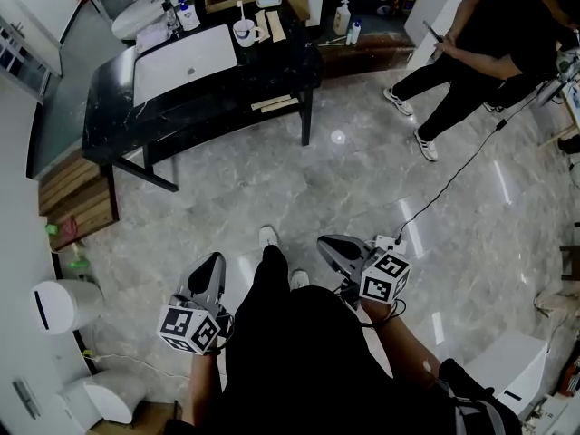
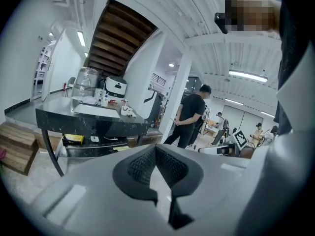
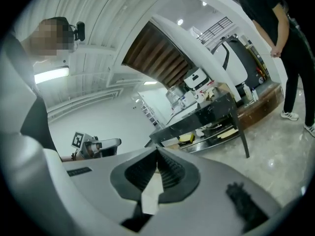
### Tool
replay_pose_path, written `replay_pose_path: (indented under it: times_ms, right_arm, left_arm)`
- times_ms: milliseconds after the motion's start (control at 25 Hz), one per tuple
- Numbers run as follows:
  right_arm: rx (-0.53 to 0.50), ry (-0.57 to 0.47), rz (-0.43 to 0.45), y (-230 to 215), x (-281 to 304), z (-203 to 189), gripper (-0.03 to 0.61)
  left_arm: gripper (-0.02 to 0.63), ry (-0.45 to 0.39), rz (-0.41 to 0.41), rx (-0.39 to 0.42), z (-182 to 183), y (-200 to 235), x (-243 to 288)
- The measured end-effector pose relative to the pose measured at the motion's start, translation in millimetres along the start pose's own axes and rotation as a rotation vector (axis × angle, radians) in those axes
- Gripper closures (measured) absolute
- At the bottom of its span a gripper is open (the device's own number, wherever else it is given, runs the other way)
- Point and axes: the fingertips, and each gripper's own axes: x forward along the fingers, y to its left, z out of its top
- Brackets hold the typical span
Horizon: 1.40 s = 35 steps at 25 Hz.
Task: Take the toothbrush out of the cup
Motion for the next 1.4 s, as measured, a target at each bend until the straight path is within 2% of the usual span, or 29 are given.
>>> replay_pose_path:
  times_ms: [280,480,720,880,1080,1240,1400]
  right_arm:
    - [0.008,0.015,-0.016,-11.9,18.5,9.1,0.565]
    - [0.002,0.007,-0.041,-23.0,40.2,31.1,0.565]
    - [-0.015,0.034,-0.04,-42.3,88.7,58.8,0.565]
    - [-0.015,0.048,-0.034,-48.1,127.6,76.3,0.565]
    - [-0.049,0.064,-0.031,-57.0,166.7,105.5,0.563]
    - [-0.086,0.055,-0.042,-63.0,181.8,126.5,0.563]
    - [-0.068,0.045,-0.062,-74.0,185.6,133.9,0.564]
  left_arm:
    - [0.605,-0.003,-0.015,-0.01,11.5,20.8,25.6]
    - [0.604,-0.008,-0.037,-0.021,29.4,40.1,49.9]
    - [0.605,0.005,-0.031,0.026,46.4,85.6,86.1]
    - [0.604,-0.008,-0.043,-0.011,65.0,121.3,107.1]
    - [0.605,-0.023,-0.062,-0.012,90.4,151.4,134.1]
    - [0.605,-0.02,-0.075,0.006,106.1,168.6,146.0]
    - [0.604,-0.017,-0.076,0.009,115.1,180.6,155.1]
